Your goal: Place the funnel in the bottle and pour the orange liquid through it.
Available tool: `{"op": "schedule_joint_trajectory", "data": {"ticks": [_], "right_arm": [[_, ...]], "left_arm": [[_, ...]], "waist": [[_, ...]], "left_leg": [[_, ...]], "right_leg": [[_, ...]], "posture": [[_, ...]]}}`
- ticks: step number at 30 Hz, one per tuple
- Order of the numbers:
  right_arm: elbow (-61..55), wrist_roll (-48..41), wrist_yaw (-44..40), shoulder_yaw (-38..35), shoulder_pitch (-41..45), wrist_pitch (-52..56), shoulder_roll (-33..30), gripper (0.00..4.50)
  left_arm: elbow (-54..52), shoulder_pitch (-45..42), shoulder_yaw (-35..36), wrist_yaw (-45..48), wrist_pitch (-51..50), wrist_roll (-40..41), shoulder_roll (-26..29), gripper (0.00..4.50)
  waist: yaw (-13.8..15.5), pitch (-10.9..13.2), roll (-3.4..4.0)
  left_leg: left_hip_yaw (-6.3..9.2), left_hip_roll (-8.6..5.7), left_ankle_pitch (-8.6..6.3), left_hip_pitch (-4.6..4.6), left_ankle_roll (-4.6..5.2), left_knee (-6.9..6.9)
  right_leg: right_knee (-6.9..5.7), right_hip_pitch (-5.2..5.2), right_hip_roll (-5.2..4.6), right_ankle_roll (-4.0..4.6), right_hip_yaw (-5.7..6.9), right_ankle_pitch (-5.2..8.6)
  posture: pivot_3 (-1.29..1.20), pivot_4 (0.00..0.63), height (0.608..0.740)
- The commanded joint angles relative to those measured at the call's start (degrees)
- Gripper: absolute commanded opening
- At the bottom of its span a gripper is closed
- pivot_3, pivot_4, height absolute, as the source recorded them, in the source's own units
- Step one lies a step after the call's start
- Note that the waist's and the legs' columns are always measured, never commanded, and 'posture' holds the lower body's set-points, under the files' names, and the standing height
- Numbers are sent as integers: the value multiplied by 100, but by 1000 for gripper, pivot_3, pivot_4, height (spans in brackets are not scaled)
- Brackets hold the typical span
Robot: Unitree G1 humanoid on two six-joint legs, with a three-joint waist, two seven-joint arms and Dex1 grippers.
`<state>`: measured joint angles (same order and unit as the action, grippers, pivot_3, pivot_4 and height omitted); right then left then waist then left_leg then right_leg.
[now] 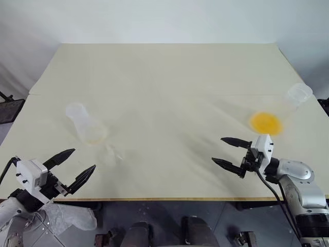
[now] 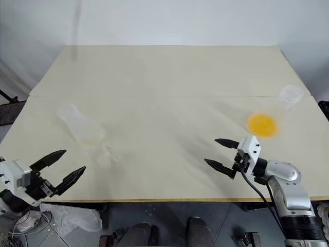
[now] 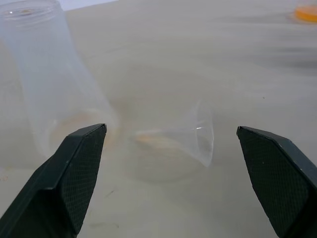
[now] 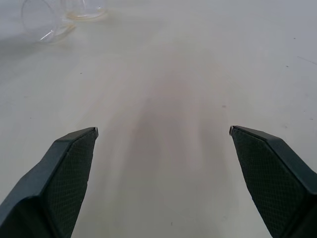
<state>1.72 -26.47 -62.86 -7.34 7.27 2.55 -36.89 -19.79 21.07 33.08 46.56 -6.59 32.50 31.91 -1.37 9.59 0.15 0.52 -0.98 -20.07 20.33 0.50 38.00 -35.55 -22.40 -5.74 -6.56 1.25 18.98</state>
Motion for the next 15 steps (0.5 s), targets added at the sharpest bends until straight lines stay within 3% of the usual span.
{"op": "schedule_joint_trajectory", "data": {"ticks": [1, 10, 15], "right_arm": [[-91, -72, 20, -119, 56, -52, 34, 4472], [126, -54, -97, 0, 359, -6, 63, 4472], [469, -37, -307, 163, 823, 67, 146, 4472]], "left_arm": [[-121, -1, 54, -3, 15, 120, 22, 4500], [-535, 67, 148, -739, -444, 164, -106, 4500], [-807, 507, 750, -949, -329, 389, -391, 4500]], "waist": [[-1, 0, 0], [-2, 1, -2], [-26, 2, -4]], "left_leg": [[0, 0, 0, 0, 0, 0], [1, 0, 0, 0, 0, 3], [-1, 3, -1, 0, -2, 3]], "right_leg": [[0, 0, 0, 0, 0, 0], [-4, 0, 0, 0, 0, 0], [-4, -4, 2, 0, -1, 0]], "posture": [[0, 150, 740], [0, 150, 740], [0, 150, 740]]}}
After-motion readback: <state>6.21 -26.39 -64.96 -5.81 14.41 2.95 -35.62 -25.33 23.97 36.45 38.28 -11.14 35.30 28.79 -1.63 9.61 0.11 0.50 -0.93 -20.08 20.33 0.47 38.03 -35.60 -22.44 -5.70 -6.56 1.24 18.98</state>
